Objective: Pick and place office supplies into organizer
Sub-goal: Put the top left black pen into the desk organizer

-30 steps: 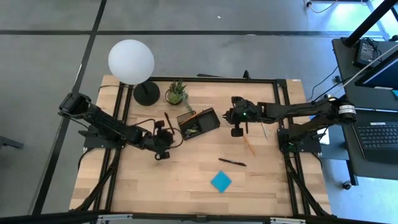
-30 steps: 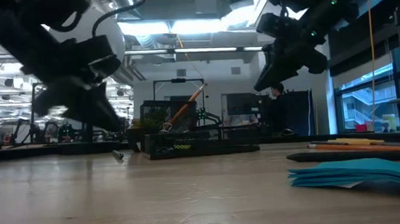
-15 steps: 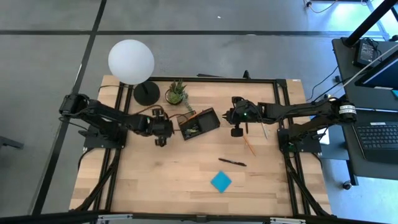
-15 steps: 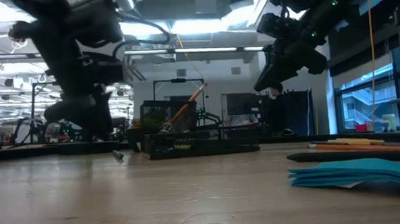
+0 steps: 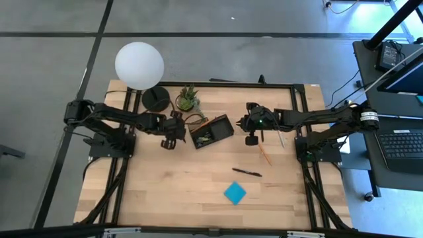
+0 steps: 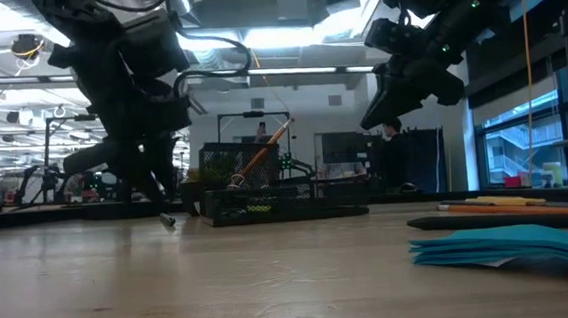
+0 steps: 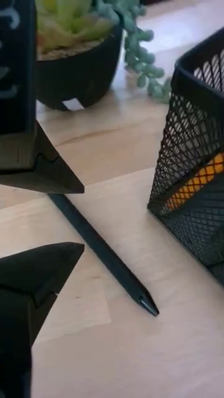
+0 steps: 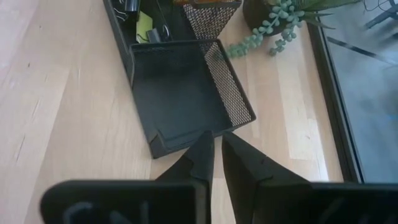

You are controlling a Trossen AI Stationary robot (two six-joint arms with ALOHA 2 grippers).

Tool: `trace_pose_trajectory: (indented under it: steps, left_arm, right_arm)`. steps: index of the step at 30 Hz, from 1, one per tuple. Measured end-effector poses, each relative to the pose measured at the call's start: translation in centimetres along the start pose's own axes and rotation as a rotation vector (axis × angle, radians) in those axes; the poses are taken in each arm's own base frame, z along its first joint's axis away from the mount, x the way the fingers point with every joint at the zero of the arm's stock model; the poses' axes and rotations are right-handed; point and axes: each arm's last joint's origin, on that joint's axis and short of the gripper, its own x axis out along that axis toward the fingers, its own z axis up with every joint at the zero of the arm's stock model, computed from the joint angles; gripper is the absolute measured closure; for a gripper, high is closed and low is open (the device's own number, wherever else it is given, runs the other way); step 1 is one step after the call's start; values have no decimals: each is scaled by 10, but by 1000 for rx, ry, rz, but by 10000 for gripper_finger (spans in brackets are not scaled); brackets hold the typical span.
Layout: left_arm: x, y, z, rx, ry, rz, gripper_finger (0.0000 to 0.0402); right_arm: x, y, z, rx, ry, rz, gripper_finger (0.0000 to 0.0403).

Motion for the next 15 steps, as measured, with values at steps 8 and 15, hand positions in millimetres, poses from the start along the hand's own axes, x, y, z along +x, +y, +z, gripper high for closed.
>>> trace_pose_trajectory:
  steps: [8,15]
  left_arm:
    - [12,13,-4,9,-23,-19,270]
    - [31,15,-4,96,-3,-50,270]
  right_arm:
    - [0,0,1,1,-5,-2,366]
    - [0,0,1,-3,-5,-2,366]
